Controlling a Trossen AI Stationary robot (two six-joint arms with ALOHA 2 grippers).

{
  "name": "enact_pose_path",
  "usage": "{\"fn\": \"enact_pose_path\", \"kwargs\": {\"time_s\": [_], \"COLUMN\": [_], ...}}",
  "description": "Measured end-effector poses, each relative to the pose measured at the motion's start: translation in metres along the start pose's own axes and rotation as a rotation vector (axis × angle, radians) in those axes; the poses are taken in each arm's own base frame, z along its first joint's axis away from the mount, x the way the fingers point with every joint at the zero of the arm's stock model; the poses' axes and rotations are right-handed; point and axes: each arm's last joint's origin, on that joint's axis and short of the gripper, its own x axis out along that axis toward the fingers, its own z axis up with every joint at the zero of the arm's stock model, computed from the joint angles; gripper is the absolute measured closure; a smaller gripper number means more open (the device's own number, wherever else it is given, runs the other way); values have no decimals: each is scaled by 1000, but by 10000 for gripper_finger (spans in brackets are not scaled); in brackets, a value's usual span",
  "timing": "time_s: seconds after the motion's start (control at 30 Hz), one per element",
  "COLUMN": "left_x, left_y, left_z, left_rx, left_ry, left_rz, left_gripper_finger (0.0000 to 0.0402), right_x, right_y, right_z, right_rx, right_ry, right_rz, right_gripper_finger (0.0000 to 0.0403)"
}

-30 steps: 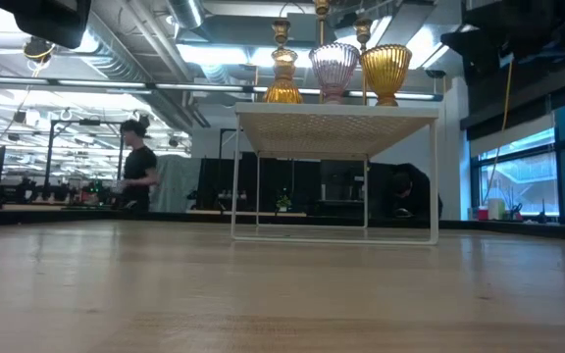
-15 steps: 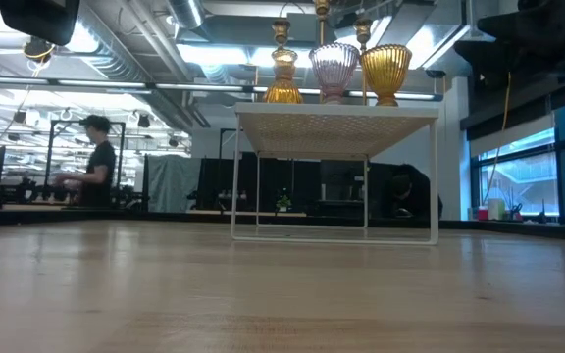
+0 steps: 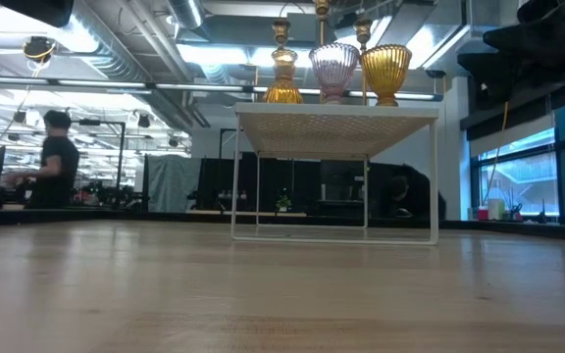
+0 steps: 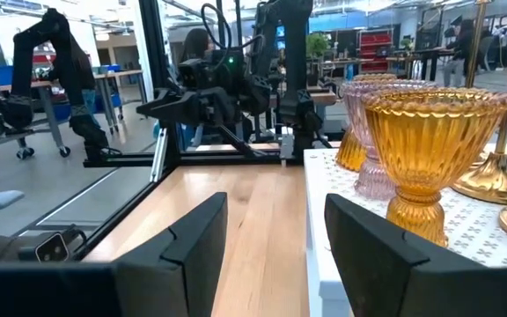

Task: Pick & Place candle stick holders
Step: Return to Home Position

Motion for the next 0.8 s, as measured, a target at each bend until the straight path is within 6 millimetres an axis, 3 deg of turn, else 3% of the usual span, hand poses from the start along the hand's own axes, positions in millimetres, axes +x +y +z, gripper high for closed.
{"fn": "enact_pose_path", "kwargs": {"time_s": [0.6, 0.8], "left_x": [2, 2], "left_y": [0, 0], "left_z": [-1, -1], "left_rx": [4, 3], "left_ry": [15, 15], "left_rz": [-1, -2], "left_gripper_finger": [184, 184], "right_x": [0, -1], "right_y": [3, 3], "right_z": [-4, -19], "right_rx": [-7, -4], "right_ry": [36, -14], "right_rz": [32, -1], "right_gripper_finger": [208, 208]}}
